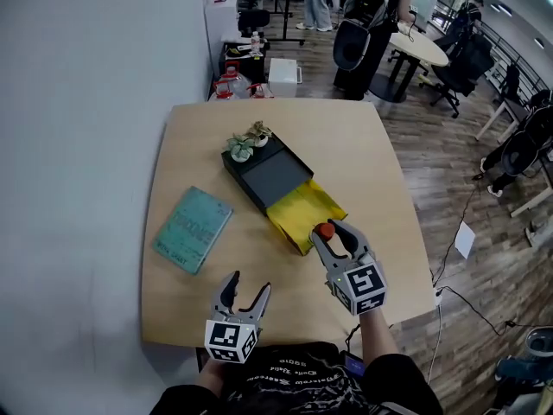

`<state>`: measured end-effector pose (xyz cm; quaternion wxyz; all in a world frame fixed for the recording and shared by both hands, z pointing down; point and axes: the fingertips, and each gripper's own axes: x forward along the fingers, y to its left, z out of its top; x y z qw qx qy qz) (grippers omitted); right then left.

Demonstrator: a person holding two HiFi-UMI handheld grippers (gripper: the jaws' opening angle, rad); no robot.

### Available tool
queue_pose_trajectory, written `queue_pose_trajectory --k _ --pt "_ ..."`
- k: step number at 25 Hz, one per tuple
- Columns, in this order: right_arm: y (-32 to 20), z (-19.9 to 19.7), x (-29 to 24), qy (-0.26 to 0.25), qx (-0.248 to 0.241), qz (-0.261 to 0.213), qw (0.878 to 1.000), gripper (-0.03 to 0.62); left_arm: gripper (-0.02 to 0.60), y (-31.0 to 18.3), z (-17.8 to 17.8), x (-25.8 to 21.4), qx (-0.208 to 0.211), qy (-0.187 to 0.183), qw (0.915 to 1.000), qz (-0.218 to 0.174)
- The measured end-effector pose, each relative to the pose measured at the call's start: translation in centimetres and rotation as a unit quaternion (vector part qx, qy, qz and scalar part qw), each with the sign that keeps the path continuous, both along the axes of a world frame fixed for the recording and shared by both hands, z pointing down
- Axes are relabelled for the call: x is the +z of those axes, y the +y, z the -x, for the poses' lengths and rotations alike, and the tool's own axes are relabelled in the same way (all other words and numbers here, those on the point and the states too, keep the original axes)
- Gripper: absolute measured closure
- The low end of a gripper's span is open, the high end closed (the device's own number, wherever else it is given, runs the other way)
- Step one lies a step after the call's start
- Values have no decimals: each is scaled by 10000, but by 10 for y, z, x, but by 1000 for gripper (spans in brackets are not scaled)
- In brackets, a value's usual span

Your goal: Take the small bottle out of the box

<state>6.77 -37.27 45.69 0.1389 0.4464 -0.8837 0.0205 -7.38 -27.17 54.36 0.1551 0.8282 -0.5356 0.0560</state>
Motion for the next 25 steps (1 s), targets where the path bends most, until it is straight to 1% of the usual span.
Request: queue_pose_trajectory --k 3,8,13,19,25 --pt "17 -5 -4 -184 58 24 9998 436 265 4 -2 -3 44 -43 10000 -52" --pt "43 -16 6 -66 287 -15 9996 436 265 9 -4 4 175 -107 9998 -9" --pt "71 -26 22 -236 524 12 9983 436 265 13 -10 10 307 -101 9995 42" --pt "101 -33 35 -260 730 -66 9970 436 265 23 -21 12 486 -83 9988 52" --pt "122 -37 55 -327 933 130 9950 436 265 29 -25 16 552 -93 9984 74"
